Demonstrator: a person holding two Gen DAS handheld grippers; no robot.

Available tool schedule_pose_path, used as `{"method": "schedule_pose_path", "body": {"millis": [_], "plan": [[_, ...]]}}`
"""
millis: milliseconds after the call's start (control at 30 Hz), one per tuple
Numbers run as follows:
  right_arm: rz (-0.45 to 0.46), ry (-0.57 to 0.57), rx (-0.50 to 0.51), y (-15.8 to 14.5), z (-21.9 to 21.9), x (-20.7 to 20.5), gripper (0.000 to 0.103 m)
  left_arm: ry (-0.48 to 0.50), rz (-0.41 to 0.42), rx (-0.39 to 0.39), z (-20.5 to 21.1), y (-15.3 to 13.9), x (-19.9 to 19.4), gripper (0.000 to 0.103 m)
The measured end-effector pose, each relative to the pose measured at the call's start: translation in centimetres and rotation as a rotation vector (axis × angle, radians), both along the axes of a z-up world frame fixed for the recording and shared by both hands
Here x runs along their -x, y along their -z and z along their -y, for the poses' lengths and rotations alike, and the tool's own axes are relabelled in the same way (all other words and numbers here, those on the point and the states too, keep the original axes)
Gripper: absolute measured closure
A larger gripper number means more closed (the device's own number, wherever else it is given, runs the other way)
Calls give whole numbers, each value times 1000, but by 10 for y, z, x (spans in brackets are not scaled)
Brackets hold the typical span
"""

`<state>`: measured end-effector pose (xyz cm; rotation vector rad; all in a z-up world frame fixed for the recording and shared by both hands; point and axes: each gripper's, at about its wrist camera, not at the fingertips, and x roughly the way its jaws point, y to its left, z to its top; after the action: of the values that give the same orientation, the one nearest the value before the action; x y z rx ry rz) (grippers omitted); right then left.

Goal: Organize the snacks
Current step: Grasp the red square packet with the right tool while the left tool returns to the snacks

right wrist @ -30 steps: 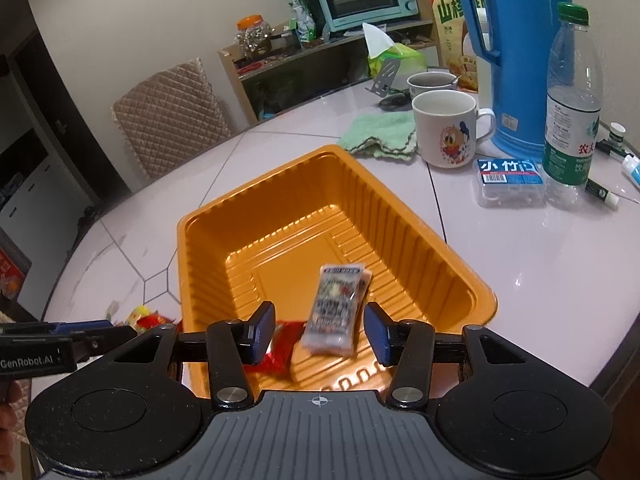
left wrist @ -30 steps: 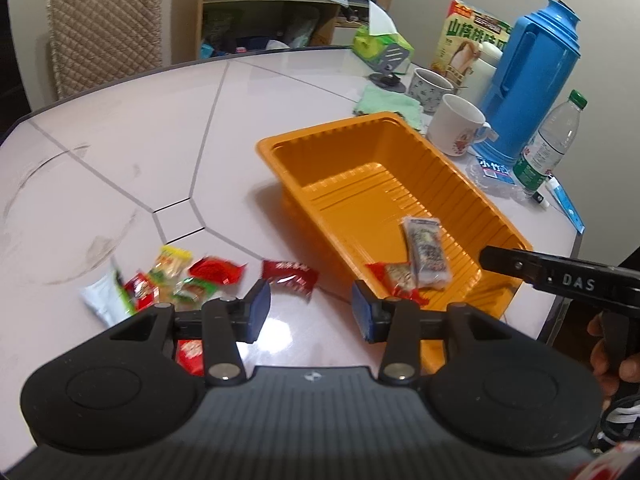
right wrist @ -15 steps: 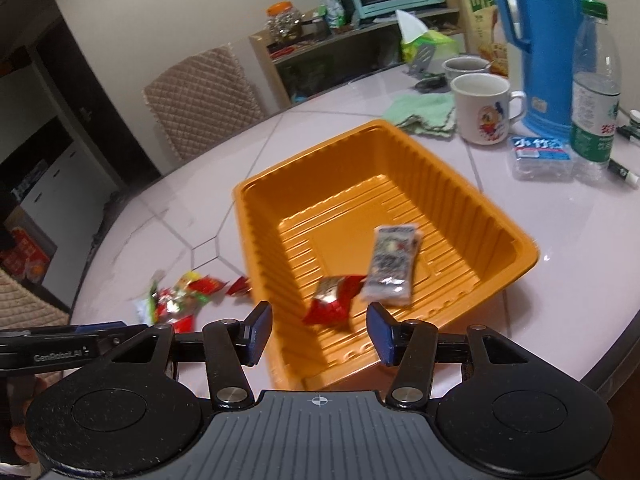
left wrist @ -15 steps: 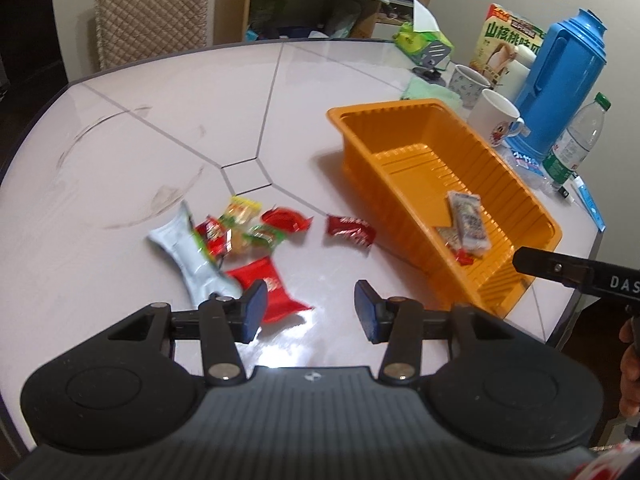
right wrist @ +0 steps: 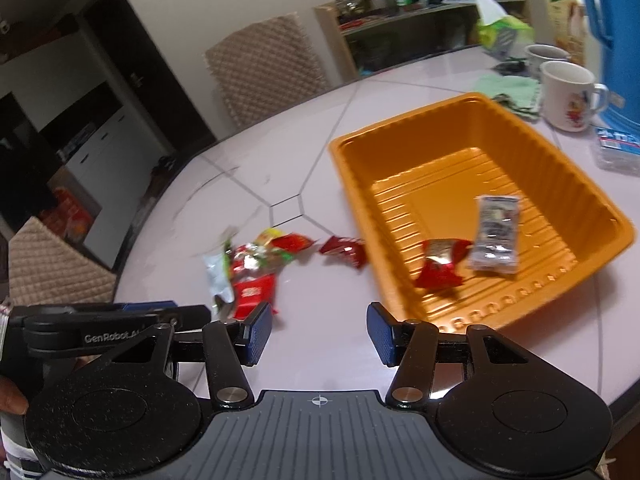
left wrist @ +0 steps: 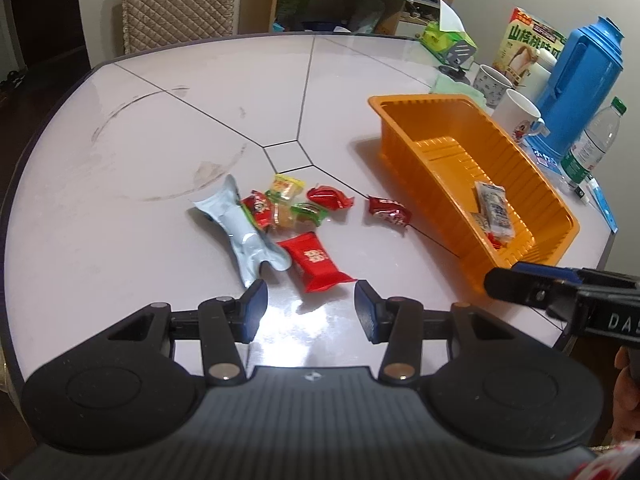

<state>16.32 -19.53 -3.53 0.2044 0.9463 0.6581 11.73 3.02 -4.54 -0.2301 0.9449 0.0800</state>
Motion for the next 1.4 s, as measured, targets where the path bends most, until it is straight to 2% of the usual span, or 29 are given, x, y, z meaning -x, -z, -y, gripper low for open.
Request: {"method": "schedule_pose_path", "body": {"millis": [633,1133,1267,1400], "plan": [[-25,-125,55,32,-80,-21,50,-77,-32,5,-45,14,5,59],[-25,-183,150,59,-125,-38,51,-109,-54,22,-73,27,0,59],[-22,-200,170,64,-130,-40,57,-108,-55,25,-77,29,-3,59],[-22,-208,179,66,-133,-40,59,-108,-55,27,-78,30,-4,59]]}}
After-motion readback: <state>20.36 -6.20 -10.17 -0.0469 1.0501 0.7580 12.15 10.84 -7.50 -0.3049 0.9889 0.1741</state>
